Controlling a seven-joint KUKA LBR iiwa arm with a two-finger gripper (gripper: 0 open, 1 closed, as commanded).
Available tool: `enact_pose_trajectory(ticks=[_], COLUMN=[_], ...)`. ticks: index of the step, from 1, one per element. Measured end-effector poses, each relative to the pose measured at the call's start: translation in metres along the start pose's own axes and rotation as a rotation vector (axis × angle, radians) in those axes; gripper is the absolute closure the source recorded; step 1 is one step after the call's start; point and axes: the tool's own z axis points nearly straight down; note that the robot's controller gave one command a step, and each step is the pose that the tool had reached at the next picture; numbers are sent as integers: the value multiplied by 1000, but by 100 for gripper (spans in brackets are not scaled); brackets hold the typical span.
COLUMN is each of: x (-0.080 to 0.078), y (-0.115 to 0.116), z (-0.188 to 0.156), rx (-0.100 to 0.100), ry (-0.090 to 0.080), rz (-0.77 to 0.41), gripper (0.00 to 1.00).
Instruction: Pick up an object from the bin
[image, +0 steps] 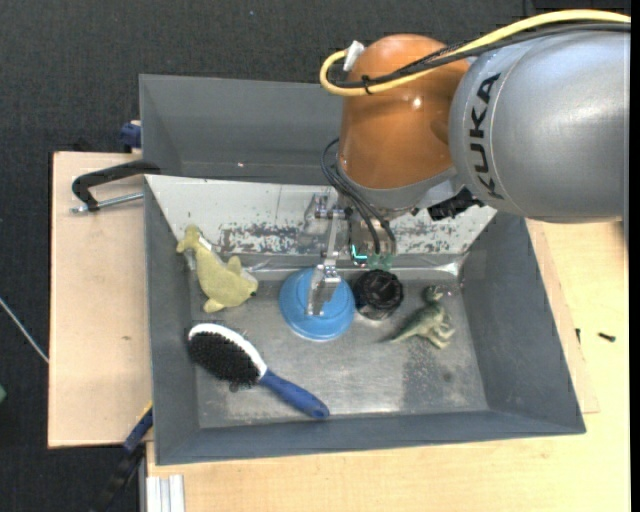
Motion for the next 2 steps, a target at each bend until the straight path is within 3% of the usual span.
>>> enact_pose_trajectory(ticks=[1, 2], x=[20, 42], y=[97, 102], z=[135, 125], rx=[-6, -1], ry=[-16, -7], rz=[-179, 0], gripper=[0, 0])
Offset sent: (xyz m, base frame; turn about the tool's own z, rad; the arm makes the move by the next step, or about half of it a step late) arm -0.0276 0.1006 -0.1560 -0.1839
